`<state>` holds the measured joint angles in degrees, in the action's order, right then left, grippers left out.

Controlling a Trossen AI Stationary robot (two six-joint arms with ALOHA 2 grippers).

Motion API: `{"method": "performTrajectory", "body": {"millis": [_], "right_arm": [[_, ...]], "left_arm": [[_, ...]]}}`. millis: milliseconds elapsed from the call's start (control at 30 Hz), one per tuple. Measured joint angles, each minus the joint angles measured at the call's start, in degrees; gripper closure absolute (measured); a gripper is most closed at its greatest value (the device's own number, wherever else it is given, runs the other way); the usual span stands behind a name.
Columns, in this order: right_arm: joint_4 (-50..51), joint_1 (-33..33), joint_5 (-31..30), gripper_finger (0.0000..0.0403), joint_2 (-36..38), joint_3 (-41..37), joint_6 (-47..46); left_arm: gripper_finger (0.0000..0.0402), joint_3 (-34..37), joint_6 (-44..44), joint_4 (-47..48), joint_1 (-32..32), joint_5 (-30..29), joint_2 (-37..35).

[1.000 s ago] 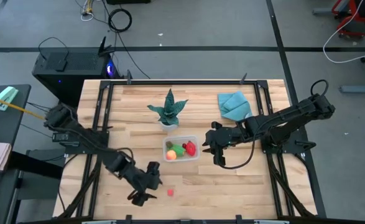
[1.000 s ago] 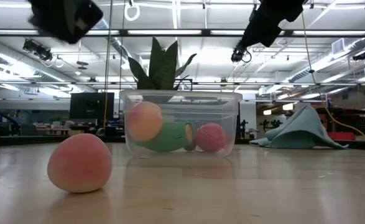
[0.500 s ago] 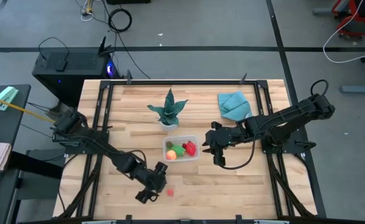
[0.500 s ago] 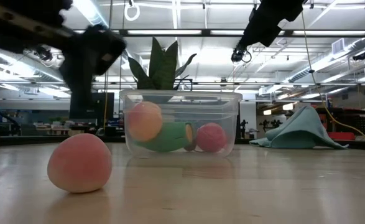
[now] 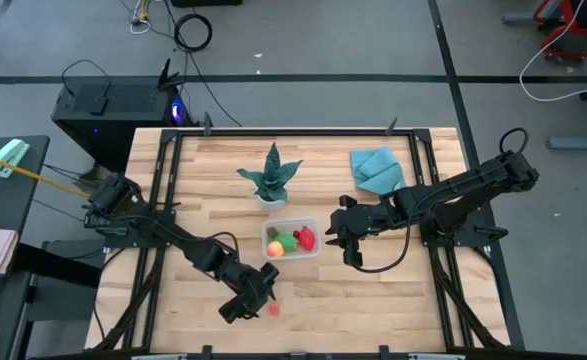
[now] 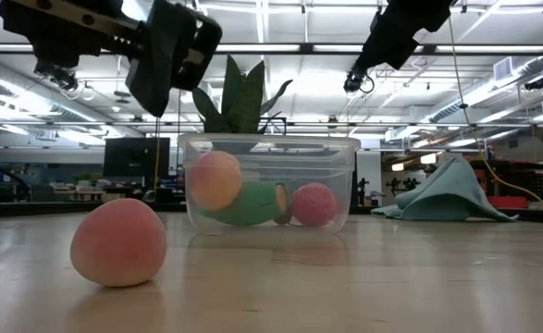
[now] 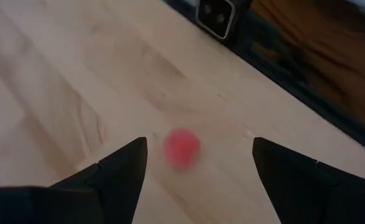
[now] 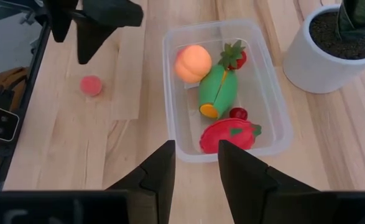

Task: Pick and placing Produce into tupperware
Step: Put the pink peach into the transparent container

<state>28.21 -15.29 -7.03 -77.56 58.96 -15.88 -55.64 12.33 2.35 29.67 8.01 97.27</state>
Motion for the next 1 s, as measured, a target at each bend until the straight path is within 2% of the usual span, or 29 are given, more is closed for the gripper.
{"method": "performTrajectory", "body": {"millis": [100,300,400,867,1000], "right_arm": [[-0.02,0.0,0.0,0.0275,0.0,0.0,0.1],[-0.08,0.0,0.0,0.0275,0.02,0.0,0.23],[-0.28,0.0,0.0,0.0275,0.04,0.0,0.6],[-0.48,0.0,0.0,0.0275,0.04,0.0,0.7],[-0.56,0.02,0.02,0.0275,0.04,0.0,0.92]], "left_arm": [[0.0104,0.02,3.35,-1.62,-0.44,0.59,0.04],[0.0104,0.02,5.86,-8.24,-1.74,9.29,3.65],[0.0104,0.02,6.06,-8.51,-2.29,12.27,4.89],[0.0104,-0.03,13.66,-9.44,-4.94,11.13,6.9],[0.0104,-0.02,13.62,-10.54,-4.85,14.63,9.22]]}}
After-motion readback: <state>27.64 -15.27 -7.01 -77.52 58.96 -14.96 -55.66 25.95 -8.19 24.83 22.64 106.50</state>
